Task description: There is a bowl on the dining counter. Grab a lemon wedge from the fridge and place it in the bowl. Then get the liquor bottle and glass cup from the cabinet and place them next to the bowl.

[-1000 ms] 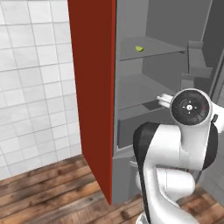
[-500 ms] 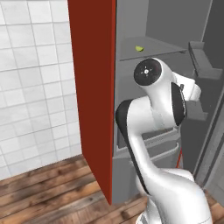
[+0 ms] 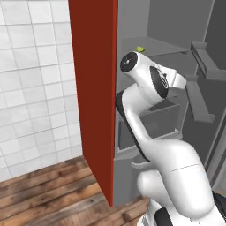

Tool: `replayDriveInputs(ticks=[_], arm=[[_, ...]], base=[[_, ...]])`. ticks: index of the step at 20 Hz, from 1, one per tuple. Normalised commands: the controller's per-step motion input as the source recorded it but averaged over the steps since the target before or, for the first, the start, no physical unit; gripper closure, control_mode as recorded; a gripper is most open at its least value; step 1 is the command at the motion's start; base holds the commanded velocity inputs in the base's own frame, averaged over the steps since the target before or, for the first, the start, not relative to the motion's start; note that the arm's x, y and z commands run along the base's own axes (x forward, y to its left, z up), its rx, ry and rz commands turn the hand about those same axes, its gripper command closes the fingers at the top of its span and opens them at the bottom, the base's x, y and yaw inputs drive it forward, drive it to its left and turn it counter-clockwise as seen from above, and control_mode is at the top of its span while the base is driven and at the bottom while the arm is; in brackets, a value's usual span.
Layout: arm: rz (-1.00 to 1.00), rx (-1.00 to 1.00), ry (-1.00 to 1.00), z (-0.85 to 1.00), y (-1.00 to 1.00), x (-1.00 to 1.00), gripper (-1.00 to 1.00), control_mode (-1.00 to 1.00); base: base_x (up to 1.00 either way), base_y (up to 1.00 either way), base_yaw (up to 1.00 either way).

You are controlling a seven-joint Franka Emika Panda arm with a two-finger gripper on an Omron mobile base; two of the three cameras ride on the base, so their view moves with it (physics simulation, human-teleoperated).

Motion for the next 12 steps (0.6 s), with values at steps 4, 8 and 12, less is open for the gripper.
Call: replayDriveInputs(ticks=[4,8,12], arm=[[-0.12,-0.01,0.12,-0.58,-0.68,0.82,-1.0,-1.0],[-0.09,0.0,0.1,-0.54,-0.71,0.61,-1.0,-1.0],[-0.08,0.0,0.05,-0.45,-0.64,0.44,-1.0,-1.0]], base=[[0.0,0.0,0.0],[0.0,0.0,0.0],[0.0,0.0,0.0]])
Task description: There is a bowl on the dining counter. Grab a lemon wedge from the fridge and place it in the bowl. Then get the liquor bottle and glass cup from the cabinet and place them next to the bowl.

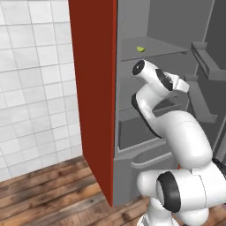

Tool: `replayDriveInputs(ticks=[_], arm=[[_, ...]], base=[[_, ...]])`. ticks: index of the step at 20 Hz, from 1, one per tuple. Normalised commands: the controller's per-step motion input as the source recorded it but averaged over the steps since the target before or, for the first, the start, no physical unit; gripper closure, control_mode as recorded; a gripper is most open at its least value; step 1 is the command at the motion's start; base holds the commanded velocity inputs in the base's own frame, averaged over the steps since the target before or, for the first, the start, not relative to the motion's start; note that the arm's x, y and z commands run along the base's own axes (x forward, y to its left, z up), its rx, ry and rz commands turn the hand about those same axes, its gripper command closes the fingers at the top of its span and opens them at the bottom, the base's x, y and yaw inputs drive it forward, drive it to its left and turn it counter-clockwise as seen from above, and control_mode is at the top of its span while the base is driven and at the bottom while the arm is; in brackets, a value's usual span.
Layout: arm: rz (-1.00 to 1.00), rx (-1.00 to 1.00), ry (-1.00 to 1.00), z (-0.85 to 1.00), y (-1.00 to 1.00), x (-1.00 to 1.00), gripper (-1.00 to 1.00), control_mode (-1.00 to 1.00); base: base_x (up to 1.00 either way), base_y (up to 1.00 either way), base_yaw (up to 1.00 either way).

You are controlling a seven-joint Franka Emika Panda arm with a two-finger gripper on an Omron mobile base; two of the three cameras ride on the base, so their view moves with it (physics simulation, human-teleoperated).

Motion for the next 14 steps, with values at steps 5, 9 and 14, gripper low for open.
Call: replayDriveInputs(ticks=[5,9,14], arm=[[-0.09,-0.01,0.06,-0.28,-0.52,0.43,-1.0,-1.0],[-0.1,-0.01,0.08,-0.29,-0.57,0.39,-1.0,-1.0],[-0.08,-0.01,0.11,-0.31,-0.45,0.34,-1.0,-1.0]], base=[[0.0,0.0,0.0],[0.0,0.0,0.0],[0.0,0.0,0.0]])
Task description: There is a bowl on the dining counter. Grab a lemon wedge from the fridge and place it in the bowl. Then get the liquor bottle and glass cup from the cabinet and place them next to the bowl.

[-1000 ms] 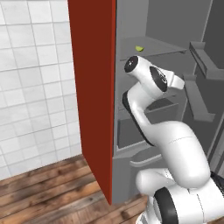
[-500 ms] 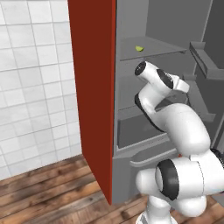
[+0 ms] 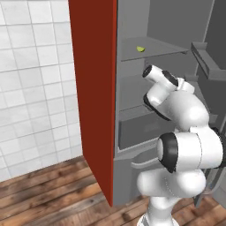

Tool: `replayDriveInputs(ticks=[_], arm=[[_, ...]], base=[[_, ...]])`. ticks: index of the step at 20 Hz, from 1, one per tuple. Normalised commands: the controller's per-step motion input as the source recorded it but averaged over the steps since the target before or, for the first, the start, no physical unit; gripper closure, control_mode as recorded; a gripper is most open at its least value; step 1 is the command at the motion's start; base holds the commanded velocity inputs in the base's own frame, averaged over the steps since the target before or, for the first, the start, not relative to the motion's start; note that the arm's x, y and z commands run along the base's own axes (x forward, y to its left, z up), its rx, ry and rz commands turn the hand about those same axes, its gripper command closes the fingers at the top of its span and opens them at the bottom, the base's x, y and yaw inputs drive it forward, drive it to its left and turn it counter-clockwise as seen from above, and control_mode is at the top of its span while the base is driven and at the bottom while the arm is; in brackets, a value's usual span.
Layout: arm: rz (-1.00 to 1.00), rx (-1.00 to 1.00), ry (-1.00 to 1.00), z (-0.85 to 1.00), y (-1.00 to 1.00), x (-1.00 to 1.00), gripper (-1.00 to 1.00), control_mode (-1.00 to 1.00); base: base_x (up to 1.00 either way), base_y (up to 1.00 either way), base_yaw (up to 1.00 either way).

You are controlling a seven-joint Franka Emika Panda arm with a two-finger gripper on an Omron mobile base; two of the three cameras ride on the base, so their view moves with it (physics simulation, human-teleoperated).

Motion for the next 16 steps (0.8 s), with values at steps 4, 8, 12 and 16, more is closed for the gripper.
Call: replayDriveInputs(ticks=[4,8,12,16], arm=[[-0.06,0.0,0.15,-0.27,-0.32,0.37,-1.0,-1.0],[-0.05,0.0,0.14,-0.28,-0.35,0.36,-1.0,-1.0],[-0.03,0.0,0.1,-0.31,-0.36,0.28,-1.0,-1.0],[-0.04,-0.01,0.04,-0.32,-0.46,0.15,-1.0,-1.0]], base=[[0.0,0.0,0.0],[0.0,0.0,0.0],[0.0,0.0,0.0],[0.0,0.0,0.0]])
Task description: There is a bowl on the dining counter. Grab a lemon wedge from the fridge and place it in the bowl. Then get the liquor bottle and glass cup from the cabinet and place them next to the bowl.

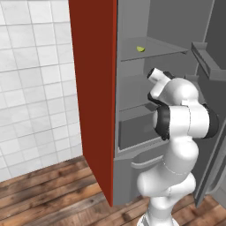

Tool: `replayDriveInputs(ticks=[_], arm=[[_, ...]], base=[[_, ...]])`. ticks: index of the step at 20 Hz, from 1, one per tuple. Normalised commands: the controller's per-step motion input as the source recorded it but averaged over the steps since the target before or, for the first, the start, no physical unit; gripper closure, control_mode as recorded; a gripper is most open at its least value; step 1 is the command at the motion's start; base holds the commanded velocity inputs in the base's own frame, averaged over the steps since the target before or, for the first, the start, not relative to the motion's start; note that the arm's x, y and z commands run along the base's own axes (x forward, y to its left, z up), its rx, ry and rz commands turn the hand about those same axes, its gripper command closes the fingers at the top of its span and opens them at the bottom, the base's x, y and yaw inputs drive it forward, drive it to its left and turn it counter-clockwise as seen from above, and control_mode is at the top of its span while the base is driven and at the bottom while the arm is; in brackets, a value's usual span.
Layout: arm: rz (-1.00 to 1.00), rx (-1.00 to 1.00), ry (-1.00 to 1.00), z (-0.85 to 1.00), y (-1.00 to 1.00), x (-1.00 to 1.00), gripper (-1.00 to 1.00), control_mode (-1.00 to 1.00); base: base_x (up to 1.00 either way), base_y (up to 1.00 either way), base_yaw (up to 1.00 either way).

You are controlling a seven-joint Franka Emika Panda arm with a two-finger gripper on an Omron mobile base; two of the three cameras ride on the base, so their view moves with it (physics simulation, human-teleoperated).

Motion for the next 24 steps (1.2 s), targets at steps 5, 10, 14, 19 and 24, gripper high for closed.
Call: replayDriveInputs(ticks=[5,10,14,19,24], arm=[[-0.04,-0.03,0.01,-0.36,-0.5,0.04,-1.0,-1.0],[-0.05,-0.05,0.0,-0.41,-0.64,0.0,-1.0,-1.0],[-0.06,-0.06,-0.01,-0.39,-0.94,0.0,-1.0,-1.0],[-0.1,-0.09,-0.07,-0.25,-1.0,-0.05,-1.0,-1.0],[-0.1,-0.12,-0.12,-0.12,-1.0,-0.09,-1.0,-1.0]], base=[[0.0,0.0,0.0],[0.0,0.0,0.0],[0.0,0.0,0.0],[0.0,0.0,0.0],[0.0,0.0,0.0]])
